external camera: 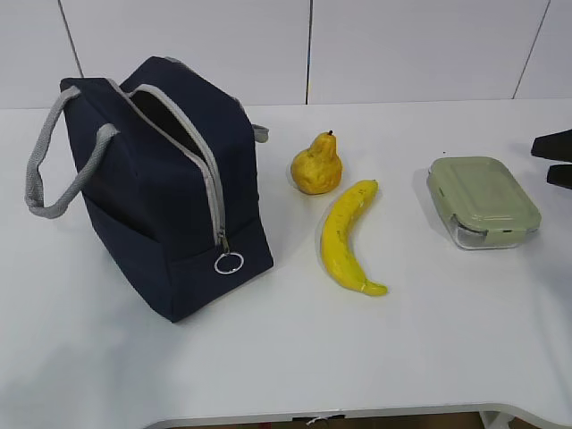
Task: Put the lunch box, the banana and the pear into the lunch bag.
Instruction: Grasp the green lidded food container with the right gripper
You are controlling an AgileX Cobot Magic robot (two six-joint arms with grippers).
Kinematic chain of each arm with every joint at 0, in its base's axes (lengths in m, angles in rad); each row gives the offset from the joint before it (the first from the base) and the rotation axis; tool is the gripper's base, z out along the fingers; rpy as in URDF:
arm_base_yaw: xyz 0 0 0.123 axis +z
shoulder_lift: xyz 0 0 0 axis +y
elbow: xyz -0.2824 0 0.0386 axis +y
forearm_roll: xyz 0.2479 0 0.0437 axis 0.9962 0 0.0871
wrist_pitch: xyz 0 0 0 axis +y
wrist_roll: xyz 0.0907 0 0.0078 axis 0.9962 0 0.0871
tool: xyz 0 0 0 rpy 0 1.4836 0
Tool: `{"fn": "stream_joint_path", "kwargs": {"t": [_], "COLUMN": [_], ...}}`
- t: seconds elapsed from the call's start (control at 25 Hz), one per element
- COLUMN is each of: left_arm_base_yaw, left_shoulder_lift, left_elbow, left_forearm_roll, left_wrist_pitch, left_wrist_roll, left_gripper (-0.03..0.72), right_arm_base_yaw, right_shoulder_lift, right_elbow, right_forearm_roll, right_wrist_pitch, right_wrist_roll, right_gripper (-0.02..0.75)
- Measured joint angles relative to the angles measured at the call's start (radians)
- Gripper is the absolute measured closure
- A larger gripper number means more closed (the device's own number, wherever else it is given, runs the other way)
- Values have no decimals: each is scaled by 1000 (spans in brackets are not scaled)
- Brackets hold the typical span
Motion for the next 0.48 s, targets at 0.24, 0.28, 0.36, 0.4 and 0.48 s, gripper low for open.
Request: {"fn": "stream_joint_path", "kwargs": {"t": [0.24, 0.28, 0.36, 0.4, 0.48], "left_arm_base_yaw": [0, 0, 0, 0, 0], "left_shoulder_lift": [0, 0, 0, 0, 0], "left_elbow": [0, 0, 0, 0, 0], "left_forearm_roll": [0, 0, 0, 0, 0], "left_wrist_pitch": [0, 0, 0, 0, 0], "left_wrist_roll": [0, 0, 0, 0, 0], "left_gripper": [327, 327, 327, 327, 327], "right_arm_base_yaw": [0, 0, 0, 0, 0], "right_shoulder_lift": [61, 74, 107, 123, 147], "right_elbow": [-37, -38, -40, -42, -43], "right_forearm_roll": [58, 79, 120, 132, 134], "right_wrist_pitch": [15, 26, 38, 39, 39], "right_wrist_roll": [-2, -2, -2, -2, -4], "right_gripper": [150, 150, 150, 150, 150]}}
